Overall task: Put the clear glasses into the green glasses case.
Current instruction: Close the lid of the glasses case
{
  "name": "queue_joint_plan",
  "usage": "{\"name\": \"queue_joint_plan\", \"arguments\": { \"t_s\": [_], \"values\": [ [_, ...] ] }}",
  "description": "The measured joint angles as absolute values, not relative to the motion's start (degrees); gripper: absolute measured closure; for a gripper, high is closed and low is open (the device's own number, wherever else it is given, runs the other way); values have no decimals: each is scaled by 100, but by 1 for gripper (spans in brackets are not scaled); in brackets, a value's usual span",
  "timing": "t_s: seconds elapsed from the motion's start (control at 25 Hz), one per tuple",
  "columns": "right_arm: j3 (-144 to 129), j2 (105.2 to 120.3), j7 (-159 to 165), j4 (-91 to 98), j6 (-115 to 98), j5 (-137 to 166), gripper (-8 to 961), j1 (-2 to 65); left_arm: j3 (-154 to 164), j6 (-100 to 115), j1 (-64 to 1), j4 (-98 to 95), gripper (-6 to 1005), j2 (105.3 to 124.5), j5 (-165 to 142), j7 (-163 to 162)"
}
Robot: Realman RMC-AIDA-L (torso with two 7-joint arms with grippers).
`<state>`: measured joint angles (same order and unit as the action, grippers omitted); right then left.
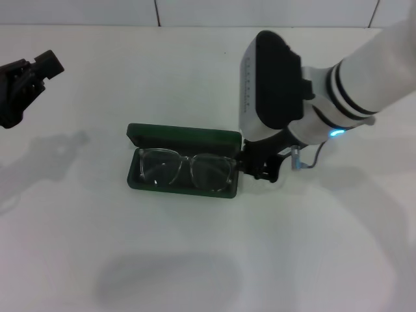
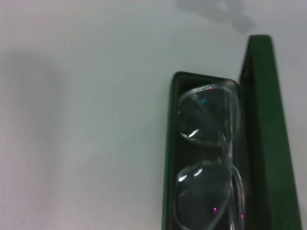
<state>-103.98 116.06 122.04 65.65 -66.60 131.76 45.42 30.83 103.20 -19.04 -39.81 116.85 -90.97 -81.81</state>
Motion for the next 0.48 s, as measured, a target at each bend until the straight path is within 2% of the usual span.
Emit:
{"name": "queue_joint_plan", "arguments": {
  "t_s": [0.24,0.28,0.32,0.48],
  "values": [
    [-10261,11610,12875,8131,-7303,13863,837,3804,3066,10288,-1924,-4026,944,11598,-9098,-8190],
    [-10022,11612,12955,8496,-7498,13681,837,3500,3066,10281,-1926,-4027,944,11577,-9098,-8192],
    [-10022,11612,12955,8496,-7498,13681,837,3500,3069,10260,-1927,-4029,944,11554,-9100,-8200],
    [-9487,11594,12980,9087,-7575,13206,837,2755,3091,10026,-1935,-4043,943,11470,-9343,-8251]
  ]
}}
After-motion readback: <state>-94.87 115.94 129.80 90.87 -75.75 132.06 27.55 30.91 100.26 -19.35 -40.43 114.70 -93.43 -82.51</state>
